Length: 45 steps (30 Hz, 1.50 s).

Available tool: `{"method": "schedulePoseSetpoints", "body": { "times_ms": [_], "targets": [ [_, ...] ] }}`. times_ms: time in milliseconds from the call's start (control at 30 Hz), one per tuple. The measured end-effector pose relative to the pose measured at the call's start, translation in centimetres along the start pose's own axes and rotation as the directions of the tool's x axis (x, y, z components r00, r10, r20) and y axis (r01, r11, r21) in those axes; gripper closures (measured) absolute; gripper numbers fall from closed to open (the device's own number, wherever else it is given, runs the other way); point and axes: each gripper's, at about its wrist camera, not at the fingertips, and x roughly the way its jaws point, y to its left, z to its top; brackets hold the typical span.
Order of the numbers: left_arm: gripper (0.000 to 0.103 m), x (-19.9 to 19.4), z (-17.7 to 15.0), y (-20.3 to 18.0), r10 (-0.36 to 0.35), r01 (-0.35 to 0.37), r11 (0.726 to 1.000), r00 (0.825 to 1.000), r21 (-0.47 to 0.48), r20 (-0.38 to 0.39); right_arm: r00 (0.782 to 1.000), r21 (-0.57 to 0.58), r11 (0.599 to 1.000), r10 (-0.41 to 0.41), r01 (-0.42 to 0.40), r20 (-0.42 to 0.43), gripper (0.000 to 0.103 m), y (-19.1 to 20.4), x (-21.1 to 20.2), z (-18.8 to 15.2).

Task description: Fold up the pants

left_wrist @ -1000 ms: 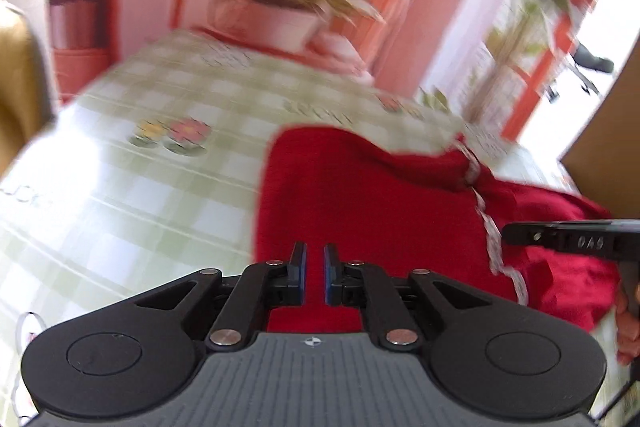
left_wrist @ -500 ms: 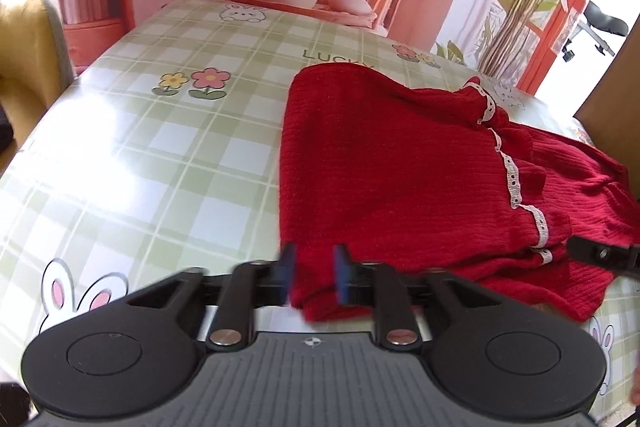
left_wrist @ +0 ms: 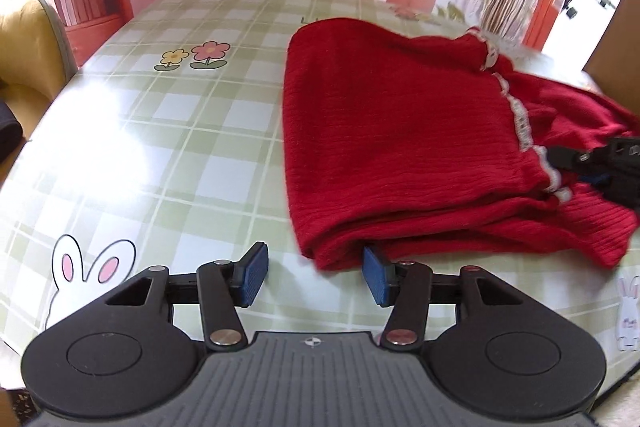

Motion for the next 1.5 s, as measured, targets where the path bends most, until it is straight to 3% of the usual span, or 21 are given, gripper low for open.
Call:
{"method": "schedulePoseSetpoints", "body": {
  "times_ms": [33,100,167,300,567,667,767,967,1100,1200,1367,1500],
  "targets": [
    [0.054,0.1,0.1,0.1,0.012,-0.012,1.0,1.0,0.008,0.011,1.0,-0.014,1.0,-0.002,0.002,0.008,0.09,0.3,-0.1,0.0],
    [0.086,0.1,0.3,0.4,0.009,-0.009,1.0,1.0,0.002,0.022,0.999,-0.043,0.999,0.005,-0.004,0.033,0.092,0.8,-0.8,-0.1],
    [0.093,0.0,0.6,0.6,-0.013,0.013,1.0,1.0,-0.02,0.01,0.998,-0.066,0.998,0.002,0.003,0.07,0.093,1.2,-1.9,0.0],
    [0.093,-0.2,0.3,0.5,0.008,-0.008,1.0,1.0,0.0,0.016,0.994,-0.089,0.996,-0.013,0.023,0.11,0.094,1.6,-4.1,-0.5],
    [0.093,-0.2,0.4,0.8,-0.004,0.004,1.0,1.0,-0.006,0.009,0.993,-0.017,0.993,-0.118,0.118,0.024,0.096,-0.7,-4.0,-3.1],
    [0.088,-0.3,0.4,0.8,-0.009,0.009,1.0,1.0,-0.006,0.003,0.993,-0.01,0.993,-0.121,0.121,0.007,0.093,-1.2,-4.2,-3.0],
    [0.085,-1.2,0.6,1.3,-0.04,0.04,0.999,0.999,-0.028,0.014,0.99,-0.079,0.987,-0.136,0.138,0.027,0.084,-0.5,-4.7,-2.4],
    [0.085,-3.6,3.2,2.1,-0.067,0.075,0.994,0.993,-0.083,0.098,0.986,-0.179,0.972,-0.135,0.15,0.097,0.081,0.2,-5.7,0.3],
    [0.083,-3.9,6.1,2.1,-0.087,0.107,0.987,0.983,-0.12,0.16,0.989,-0.262,0.956,-0.104,0.128,0.106,0.081,1.5,-4.3,2.6],
    [0.081,-2.0,8.1,1.0,-0.096,0.115,0.987,0.982,-0.109,0.165,0.998,-0.336,0.94,-0.055,0.066,0.042,0.081,3.2,-1.5,4.1],
    [0.081,3.2,10.1,-0.9,-0.123,0.134,0.987,0.986,-0.09,0.114,0.996,-0.414,0.91,-0.023,-0.017,-0.091,0.081,6.1,4.7,4.9],
    [0.081,6.1,10.4,-1.2,-0.111,0.118,0.989,0.99,-0.09,0.087,0.993,-0.403,0.915,-0.06,0.014,-0.103,0.081,6.7,8.4,6.6]
  ]
}}
